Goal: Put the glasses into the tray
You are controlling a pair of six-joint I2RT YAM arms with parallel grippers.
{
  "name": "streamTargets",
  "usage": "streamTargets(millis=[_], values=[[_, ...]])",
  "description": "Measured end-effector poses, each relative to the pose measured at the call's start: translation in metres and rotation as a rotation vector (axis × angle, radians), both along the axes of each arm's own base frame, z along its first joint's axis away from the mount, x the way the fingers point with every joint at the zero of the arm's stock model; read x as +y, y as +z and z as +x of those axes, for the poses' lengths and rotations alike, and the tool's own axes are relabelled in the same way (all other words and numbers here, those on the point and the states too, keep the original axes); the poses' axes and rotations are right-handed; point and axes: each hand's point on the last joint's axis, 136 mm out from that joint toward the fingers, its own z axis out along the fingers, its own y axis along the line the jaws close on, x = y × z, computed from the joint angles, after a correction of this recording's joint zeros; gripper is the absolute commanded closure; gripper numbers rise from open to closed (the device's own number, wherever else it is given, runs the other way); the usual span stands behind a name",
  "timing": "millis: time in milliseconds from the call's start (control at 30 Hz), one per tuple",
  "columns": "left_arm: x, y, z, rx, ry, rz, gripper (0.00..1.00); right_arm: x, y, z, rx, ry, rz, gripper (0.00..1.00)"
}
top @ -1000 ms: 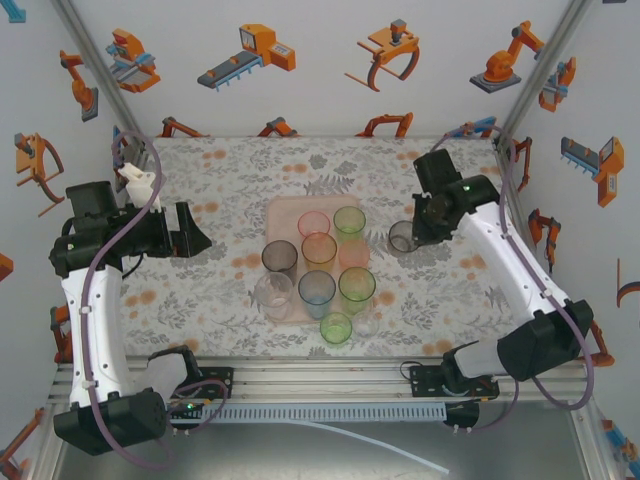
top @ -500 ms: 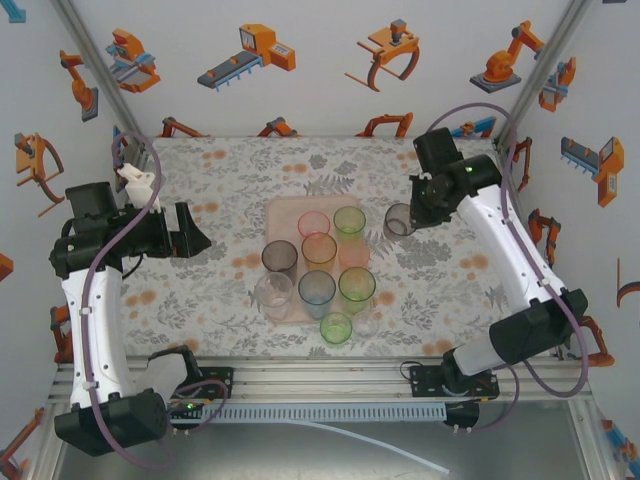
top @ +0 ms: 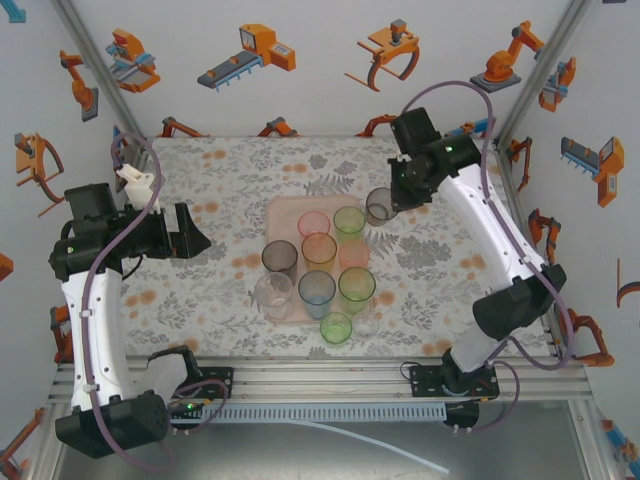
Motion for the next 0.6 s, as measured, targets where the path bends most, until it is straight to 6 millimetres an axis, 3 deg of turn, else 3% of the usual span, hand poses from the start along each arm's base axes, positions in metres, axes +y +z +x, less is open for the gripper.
streamTargets(millis=[600], values=[[0.003, 0.001, 0.001, -0.004, 0.01, 0.001, 0.03, 0.115, 0.01, 0.036, -0.055, 0.197, 0.022, 0.99]])
